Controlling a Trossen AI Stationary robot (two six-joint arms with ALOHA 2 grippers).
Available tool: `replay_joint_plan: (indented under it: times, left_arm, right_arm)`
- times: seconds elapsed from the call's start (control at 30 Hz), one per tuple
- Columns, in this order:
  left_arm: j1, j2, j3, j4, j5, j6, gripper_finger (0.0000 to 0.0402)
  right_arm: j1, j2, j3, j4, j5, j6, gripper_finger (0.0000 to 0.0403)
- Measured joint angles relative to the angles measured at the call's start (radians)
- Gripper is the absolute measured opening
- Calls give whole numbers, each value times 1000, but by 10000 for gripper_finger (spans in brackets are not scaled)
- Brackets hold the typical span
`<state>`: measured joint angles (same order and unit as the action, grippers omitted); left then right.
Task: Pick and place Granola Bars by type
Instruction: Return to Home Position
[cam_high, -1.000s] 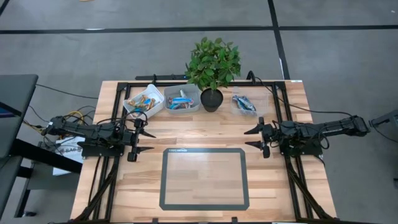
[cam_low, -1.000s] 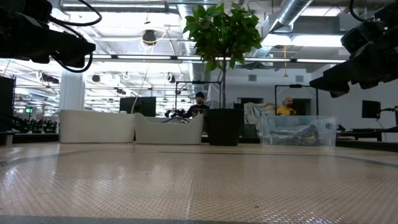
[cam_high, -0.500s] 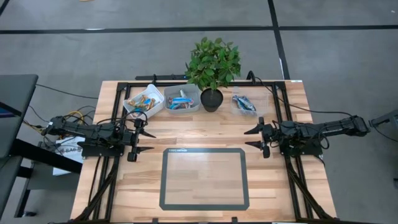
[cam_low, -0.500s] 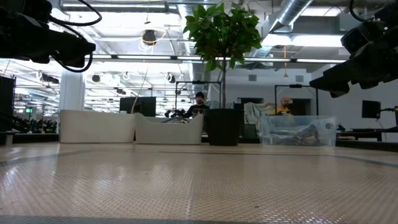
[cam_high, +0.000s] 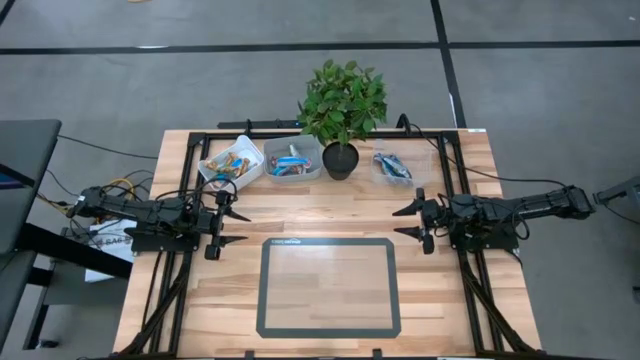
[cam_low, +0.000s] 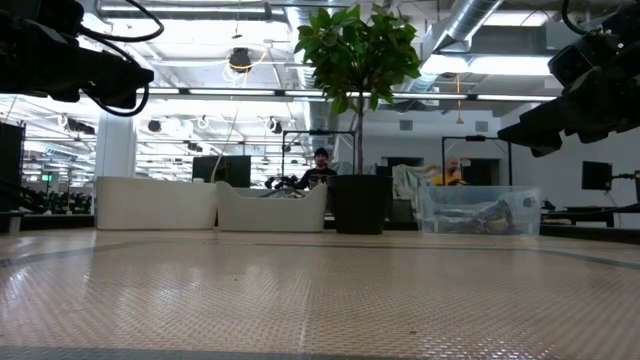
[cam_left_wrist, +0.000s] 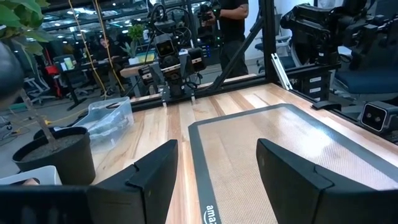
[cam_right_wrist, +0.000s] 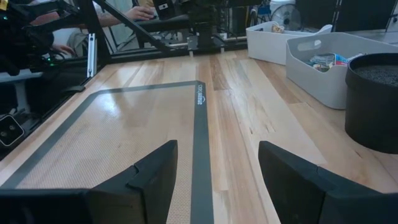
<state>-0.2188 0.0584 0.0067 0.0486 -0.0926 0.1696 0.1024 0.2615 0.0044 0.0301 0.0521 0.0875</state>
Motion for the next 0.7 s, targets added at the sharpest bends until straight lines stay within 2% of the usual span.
replay_joint_plan:
  times: [0.7]
  left_arm:
    - [0,0,0,0,0,5,212]
  right_arm:
    - [0,0,0,0,0,0,219]
